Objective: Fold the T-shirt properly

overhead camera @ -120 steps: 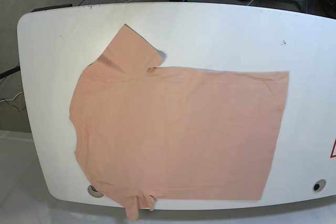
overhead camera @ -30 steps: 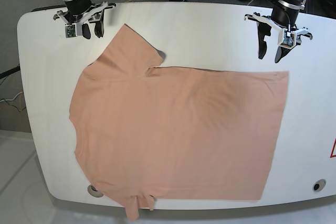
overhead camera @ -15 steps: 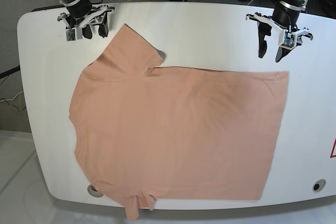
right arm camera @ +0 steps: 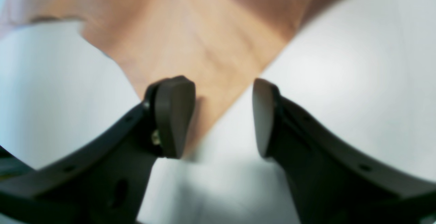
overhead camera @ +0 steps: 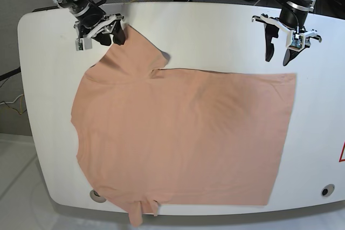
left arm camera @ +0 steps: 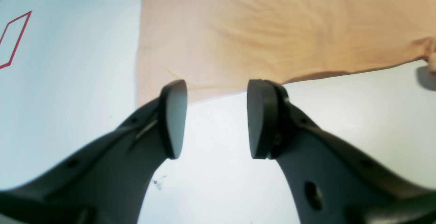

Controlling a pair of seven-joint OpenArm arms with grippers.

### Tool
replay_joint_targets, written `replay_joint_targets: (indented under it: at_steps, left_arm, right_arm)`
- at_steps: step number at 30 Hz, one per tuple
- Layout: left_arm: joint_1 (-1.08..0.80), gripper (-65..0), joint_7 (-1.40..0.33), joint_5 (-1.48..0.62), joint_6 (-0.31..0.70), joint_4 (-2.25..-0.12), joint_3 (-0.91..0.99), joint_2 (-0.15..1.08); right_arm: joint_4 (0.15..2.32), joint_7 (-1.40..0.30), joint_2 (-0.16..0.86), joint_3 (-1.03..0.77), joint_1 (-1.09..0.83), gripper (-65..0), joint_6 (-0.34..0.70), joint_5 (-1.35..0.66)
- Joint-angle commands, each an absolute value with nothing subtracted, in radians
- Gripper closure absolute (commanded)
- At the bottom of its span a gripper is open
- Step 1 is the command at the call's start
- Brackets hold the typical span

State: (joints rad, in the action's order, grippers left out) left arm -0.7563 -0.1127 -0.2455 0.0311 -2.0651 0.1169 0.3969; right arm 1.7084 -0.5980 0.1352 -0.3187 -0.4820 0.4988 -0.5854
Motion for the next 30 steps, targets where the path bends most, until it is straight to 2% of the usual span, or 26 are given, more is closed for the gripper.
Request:
replay_joint_targets:
  at_steps: [1,11,27,30]
  left_arm:
    - [-0.763,-27.3,-0.092,-0.243,0.041,-2.082,0.122,0.403]
    - [-0.761,-30.3,-0.111,-0.249,0.059,-2.074,0.123,0.407]
    - [-0.741,-28.5,-0.113,-0.245,0.04,-2.073,0.119,0.407]
    - [-0.746,-28.4,-0.108,-0.246,0.048,-2.072,0.122,0.405]
  right_arm:
    - [1.713,-0.604,0.13,-0.319,-0.477,-29.7,0.508,-0.582]
    - [1.679,-0.556,0.117,-0.314,-0.459,-29.1,0.506,-0.54]
    - [1.681,-0.6,0.13,-0.273,-0.449,-29.0,0.481,-0.535]
    - [1.676,-0.607,0.124,-0.266,-0.439,-24.4,0.492,-0.541]
